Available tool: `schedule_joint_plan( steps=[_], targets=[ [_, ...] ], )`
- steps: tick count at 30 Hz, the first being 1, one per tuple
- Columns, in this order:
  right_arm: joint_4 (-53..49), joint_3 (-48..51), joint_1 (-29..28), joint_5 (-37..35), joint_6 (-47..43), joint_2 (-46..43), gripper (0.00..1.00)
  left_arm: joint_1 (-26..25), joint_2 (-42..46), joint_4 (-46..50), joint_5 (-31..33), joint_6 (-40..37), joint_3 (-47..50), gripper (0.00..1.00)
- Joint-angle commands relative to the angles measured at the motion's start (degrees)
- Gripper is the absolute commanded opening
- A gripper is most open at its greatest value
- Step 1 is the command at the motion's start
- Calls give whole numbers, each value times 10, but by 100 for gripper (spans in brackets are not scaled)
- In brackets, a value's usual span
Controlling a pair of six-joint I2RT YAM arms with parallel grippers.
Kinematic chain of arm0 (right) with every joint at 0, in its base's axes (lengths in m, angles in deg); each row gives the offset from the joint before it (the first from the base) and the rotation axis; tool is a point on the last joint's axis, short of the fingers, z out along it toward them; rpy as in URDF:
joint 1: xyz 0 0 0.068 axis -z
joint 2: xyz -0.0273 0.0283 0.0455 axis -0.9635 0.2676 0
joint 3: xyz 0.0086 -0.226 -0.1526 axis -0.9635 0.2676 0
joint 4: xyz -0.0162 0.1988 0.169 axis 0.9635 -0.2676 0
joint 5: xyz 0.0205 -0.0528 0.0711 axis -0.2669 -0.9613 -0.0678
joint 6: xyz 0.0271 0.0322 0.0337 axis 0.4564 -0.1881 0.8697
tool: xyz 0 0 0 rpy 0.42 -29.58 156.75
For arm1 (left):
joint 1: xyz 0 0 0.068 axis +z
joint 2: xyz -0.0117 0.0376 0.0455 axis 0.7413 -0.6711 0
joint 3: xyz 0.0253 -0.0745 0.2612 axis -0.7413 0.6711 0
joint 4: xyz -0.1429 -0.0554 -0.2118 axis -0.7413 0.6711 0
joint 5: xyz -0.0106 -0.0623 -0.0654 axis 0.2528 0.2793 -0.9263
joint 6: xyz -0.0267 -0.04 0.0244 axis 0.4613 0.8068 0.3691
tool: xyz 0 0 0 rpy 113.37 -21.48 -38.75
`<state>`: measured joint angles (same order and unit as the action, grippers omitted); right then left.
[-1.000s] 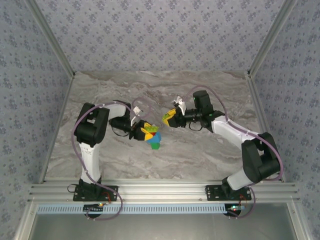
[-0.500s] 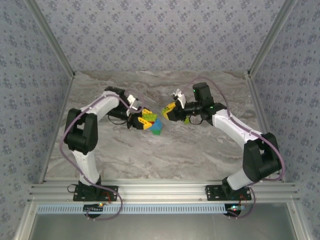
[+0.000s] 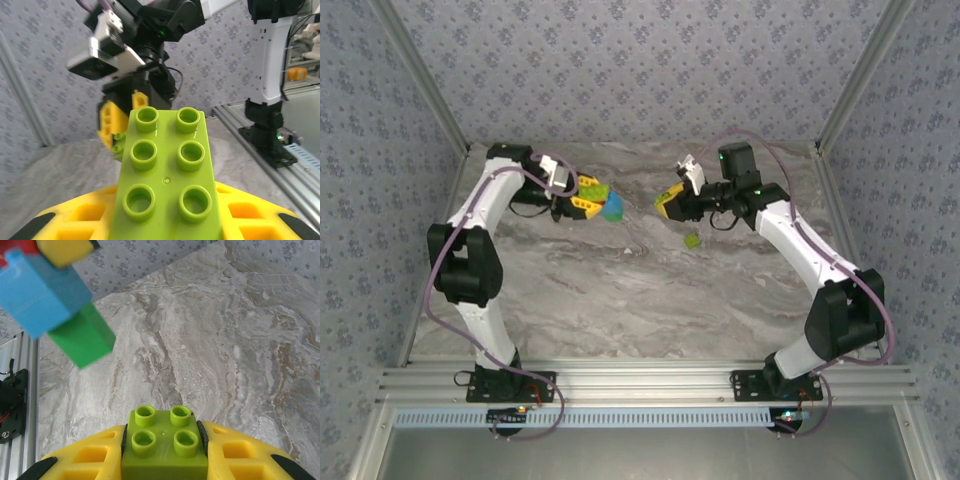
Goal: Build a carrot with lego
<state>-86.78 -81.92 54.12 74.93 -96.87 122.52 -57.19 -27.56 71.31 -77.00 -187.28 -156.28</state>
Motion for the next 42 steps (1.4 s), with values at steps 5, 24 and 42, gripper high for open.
schedule_joint_plan(
  steps=[5,24,42],
  targets=[
    [-55,-41,3,-20,0,6,26,14,-83,96,11,32,-146,0],
    [-40,-34,13,-24,17,7,26,-10,11,-802,286,803,115,0],
    [41,40,15,-6,44,-11,26,-120,273,-1169,235,1103,563,0]
  ],
)
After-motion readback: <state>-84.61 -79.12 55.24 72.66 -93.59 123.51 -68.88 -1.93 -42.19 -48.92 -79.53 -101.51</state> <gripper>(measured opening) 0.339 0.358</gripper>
